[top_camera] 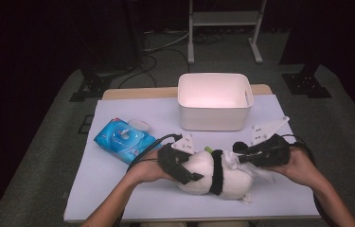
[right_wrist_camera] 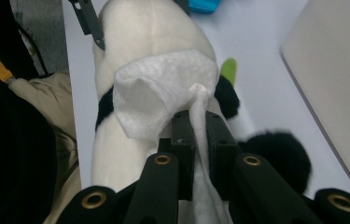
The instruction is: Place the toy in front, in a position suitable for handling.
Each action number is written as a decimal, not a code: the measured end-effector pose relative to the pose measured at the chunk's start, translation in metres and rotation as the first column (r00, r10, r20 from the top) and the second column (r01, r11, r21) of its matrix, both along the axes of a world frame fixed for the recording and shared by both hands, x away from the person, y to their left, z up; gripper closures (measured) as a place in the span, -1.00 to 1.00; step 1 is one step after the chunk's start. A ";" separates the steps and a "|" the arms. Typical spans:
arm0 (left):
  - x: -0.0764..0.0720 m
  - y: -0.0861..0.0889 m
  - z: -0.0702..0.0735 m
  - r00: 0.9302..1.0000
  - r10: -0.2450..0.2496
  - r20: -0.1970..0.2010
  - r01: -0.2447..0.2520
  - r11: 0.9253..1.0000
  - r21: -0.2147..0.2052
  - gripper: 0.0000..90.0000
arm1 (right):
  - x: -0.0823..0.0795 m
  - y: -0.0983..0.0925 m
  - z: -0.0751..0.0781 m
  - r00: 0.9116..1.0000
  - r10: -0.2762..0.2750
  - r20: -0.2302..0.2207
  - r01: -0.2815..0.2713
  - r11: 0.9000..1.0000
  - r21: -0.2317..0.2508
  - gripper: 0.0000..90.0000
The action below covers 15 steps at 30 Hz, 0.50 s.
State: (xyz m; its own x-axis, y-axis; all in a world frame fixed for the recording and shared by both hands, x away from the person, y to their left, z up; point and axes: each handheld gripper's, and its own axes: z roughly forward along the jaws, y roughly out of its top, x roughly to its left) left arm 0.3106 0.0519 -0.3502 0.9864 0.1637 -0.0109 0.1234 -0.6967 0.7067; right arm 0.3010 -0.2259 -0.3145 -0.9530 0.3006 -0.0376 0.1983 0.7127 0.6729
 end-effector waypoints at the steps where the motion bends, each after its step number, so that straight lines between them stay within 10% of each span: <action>1: 0.000 -0.002 0.001 1.000 -0.002 0.005 0.002 1.000 0.004 -0.42 | 0.001 0.005 0.000 1.000 0.012 0.002 -0.012 1.000 -0.012 0.85; 15: 0.001 -0.003 0.002 1.000 -0.010 0.006 0.010 1.000 0.005 -0.42 | 0.008 0.019 -0.002 0.999 0.035 -0.014 -0.036 0.999 -0.032 0.85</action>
